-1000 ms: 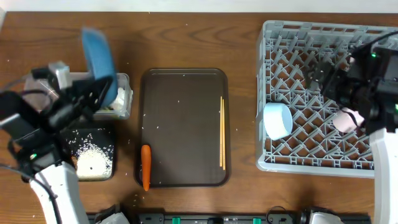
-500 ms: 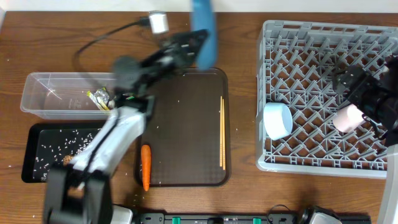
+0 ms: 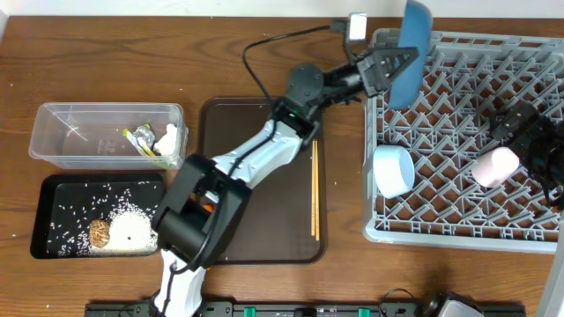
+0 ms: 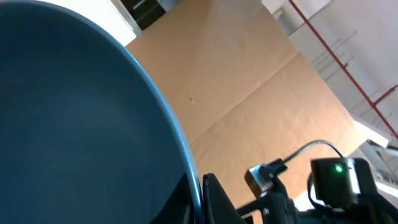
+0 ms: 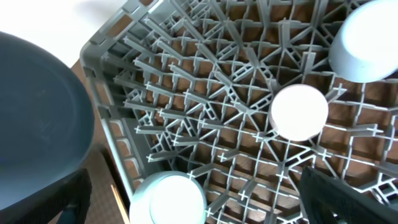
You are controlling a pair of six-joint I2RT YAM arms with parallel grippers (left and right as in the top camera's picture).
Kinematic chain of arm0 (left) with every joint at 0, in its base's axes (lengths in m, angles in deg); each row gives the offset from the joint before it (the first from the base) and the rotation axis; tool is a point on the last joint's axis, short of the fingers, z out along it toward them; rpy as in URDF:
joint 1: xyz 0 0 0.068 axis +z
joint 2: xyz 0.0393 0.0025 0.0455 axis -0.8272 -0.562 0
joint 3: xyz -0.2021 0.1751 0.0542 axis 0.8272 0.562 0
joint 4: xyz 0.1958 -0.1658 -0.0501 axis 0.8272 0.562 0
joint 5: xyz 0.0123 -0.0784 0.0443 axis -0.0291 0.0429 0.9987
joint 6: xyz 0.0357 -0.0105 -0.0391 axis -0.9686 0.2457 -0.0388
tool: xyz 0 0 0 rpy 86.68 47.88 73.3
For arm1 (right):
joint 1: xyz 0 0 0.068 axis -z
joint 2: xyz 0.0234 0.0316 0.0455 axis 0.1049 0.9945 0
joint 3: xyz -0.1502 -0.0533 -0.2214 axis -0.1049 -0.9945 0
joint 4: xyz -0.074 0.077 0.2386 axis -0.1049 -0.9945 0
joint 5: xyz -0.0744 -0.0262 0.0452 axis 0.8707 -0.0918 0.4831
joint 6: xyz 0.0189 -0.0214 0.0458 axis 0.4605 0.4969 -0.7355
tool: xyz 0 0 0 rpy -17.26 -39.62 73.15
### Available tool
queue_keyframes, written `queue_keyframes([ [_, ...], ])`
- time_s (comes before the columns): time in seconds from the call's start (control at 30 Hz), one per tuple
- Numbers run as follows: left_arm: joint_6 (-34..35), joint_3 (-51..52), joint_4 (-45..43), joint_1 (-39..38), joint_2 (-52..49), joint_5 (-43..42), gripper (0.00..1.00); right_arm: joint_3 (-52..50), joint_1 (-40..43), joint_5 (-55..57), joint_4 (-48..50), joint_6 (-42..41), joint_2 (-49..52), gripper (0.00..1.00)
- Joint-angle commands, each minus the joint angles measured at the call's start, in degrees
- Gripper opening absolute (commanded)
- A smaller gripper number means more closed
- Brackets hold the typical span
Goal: Sort waste into correct bins and load items into the dishwasher rack
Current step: 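Carry the blue plate with the left gripper to the rack, then set the blue plate upright in the rack and open the left gripper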
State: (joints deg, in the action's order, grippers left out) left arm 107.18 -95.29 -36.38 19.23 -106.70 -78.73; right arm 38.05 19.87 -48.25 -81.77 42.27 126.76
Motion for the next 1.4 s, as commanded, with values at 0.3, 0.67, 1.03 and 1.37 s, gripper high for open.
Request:
queue_keyframes([
  [0.3, 1.11, -2.93, -0.9, -5.64, -1.66, 9.27, 0.06, 1.05, 2.01, 1.53, -2.29, -0.74, 0.55, 0.99],
  [0.67, 1.27, -3.5, -0.26, -8.46, -2.86, 12.11, 0.06, 1.05, 2.01, 1.92, -4.22, -0.02, 0.55, 0.99],
  [1.03, 1.27, -13.11, -0.22, -7.72, -12.2, 8.79, 0.06, 1.05, 2.01, 2.16, -6.6, 3.85, 0.55, 0.99],
  [1.37, 0.76, -18.21, 1.09, -7.45, -17.57, 6.36, 0.06, 1.05, 2.01, 4.09, -7.3, 4.02, 0.55, 0.99],
])
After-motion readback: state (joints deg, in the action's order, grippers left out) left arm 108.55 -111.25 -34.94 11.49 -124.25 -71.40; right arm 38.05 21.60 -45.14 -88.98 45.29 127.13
